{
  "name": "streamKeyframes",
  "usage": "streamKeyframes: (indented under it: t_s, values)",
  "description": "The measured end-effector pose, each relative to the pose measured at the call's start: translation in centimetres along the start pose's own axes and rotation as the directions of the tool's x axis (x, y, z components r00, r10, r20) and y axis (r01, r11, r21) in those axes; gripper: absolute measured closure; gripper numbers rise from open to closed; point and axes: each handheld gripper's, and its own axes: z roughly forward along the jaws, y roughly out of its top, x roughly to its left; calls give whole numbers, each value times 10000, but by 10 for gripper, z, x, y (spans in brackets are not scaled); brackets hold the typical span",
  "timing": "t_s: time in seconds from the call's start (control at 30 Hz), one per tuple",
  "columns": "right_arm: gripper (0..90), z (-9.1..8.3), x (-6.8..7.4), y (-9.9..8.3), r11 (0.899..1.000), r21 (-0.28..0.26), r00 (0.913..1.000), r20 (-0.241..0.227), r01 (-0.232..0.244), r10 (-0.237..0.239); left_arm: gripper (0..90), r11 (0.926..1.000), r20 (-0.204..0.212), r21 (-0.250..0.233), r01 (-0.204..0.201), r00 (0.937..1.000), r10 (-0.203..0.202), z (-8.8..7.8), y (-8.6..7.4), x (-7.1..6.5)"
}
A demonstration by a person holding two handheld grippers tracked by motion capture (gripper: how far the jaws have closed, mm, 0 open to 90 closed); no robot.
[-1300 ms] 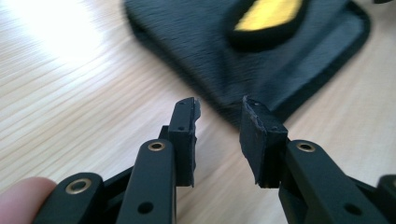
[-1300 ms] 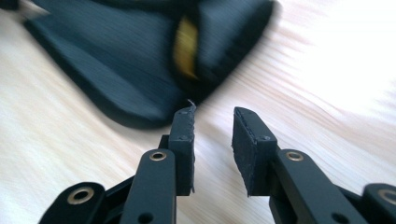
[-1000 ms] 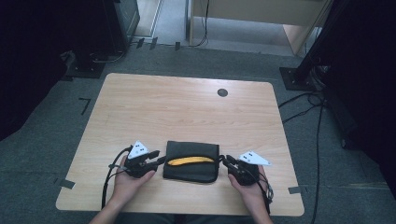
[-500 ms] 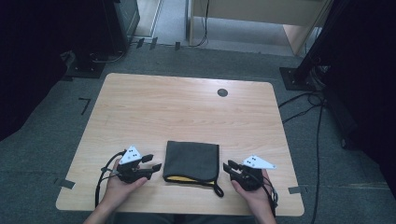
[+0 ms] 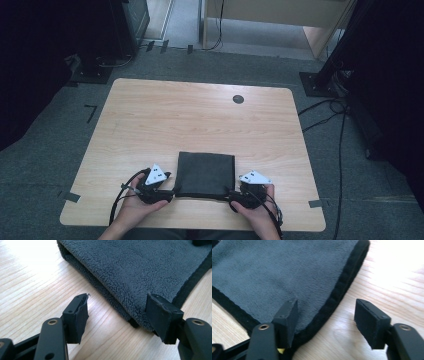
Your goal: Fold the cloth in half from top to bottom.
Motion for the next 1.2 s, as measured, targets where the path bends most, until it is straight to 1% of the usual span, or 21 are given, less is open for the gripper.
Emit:
streamKeyframes:
  t_s: [0.1,0.13,0.17,0.23,0.27,0.3,0.33,0.4,0.43,0.47,0.5,0.6,0.67,0.7,0.73,0.83,0.93,1.03,1.1,1.17,1.2]
  values:
    - [290,-3,5,8,9991,366,9992,309,234,-245,309,10000,-137,-26,15,9999,-16,-1,0,-1]
    - [260,-4,8,11,9987,378,9979,529,346,-366,275,9997,-195,-218,61,9998,-66,-4,-1,0]
    - [260,-4,8,11,9987,378,9979,529,346,-366,230,9997,-195,-218,61,9998,-66,-4,-1,0]
    - [228,-5,17,24,9992,102,9956,846,392,-399,195,9973,86,-509,527,9986,-523,-9,-4,7]
    - [187,-4,26,36,9998,-137,9965,823,171,-159,159,9952,-20,-582,791,9968,-793,-12,-6,13]
    - [187,-4,26,36,9998,-137,9965,823,171,-159,159,9952,-20,-582,791,9968,-793,-12,-6,13]
    - [176,-1,30,40,9997,-244,9967,807,29,-9,159,9930,-330,-615,1008,9941,-1030,-15,-7,17]
    - [145,9,43,50,9994,-318,9963,838,-165,191,159,9885,-596,-703,1341,9886,-1384,-19,-9,24]
    - [146,23,53,52,9996,-179,9935,1121,-197,216,158,9840,-769,-814,1586,9833,-1648,-26,-14,32]
    - [146,29,57,52,9998,-78,9916,1274,-195,203,158,9840,-769,-814,1586,9833,-1648,-26,-14,32]
    - [146,29,57,52,9998,-78,9916,1274,-195,203,158,9834,-932,-808,1623,9811,-1695,-29,-17,36]
    - [140,51,65,44,9987,476,9870,1604,-194,115,159,9800,-1305,-789,1829,9727,-1921,-39,-27,46]
    - [125,55,63,40,9996,289,9880,1542,64,-108,158,9785,-1506,-747,1922,9678,-2016,-46,-32,52]
    - [119,56,61,40,9995,239,9890,1455,219,-252,158,9751,-1770,-692,2109,9593,-2200,-52,-38,58]
    - [119,56,61,40,9995,239,9890,1455,219,-252,158,9751,-1770,-692,2109,9593,-2200,-52,-38,58]
    - [119,61,55,44,9997,222,9916,1283,129,-157,158,9620,-1934,-863,2592,9428,-2714,-60,-45,68]
    - [120,69,52,51,9995,199,9905,1353,229,-253,158,9603,-2337,-904,2639,9317,-2781,-65,-49,75]
    - [126,83,44,64,9992,95,9907,1305,378,-387,158,9577,-2465,-950,2716,9257,-2869,-69,-52,79]
    - [126,97,36,78,9990,106,9911,1254,433,-443,158,9532,-2425,-1023,2846,9221,-3014,-71,-53,82]
    - [125,101,33,84,9992,149,9914,1254,368,-384,158,9520,-2455,-1058,2872,9202,-3049,-72,-54,83]
    - [125,112,28,95,9995,207,9902,1373,241,-267,158,9524,-2484,-1054,2861,9198,-3038,-73,-55,83]
